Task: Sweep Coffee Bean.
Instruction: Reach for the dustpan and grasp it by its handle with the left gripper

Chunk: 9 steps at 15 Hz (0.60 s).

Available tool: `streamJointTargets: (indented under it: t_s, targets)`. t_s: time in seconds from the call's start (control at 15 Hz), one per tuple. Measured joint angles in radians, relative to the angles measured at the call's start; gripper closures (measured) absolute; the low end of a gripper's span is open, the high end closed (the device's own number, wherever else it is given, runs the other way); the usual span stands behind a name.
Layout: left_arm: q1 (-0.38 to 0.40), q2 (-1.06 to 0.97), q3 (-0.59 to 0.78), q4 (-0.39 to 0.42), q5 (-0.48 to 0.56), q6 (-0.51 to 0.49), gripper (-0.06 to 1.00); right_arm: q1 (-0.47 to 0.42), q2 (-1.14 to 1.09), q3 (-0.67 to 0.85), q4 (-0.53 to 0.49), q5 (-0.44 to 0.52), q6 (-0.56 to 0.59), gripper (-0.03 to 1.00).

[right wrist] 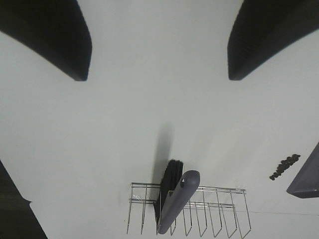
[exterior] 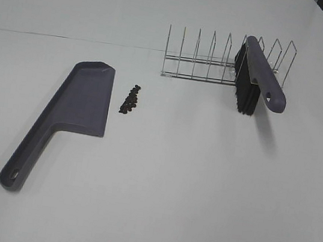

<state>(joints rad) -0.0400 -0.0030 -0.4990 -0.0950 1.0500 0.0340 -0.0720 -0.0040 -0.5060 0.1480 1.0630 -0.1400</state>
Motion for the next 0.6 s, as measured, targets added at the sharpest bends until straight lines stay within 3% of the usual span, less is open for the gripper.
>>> streamJointTargets:
  t_s: [0.6]
  targets:
    - [0.0,0.0,0.0,0.0,0.0,0.0,0.23,0.0,0.0,0.0,0.0,0.0,0.0,0.3]
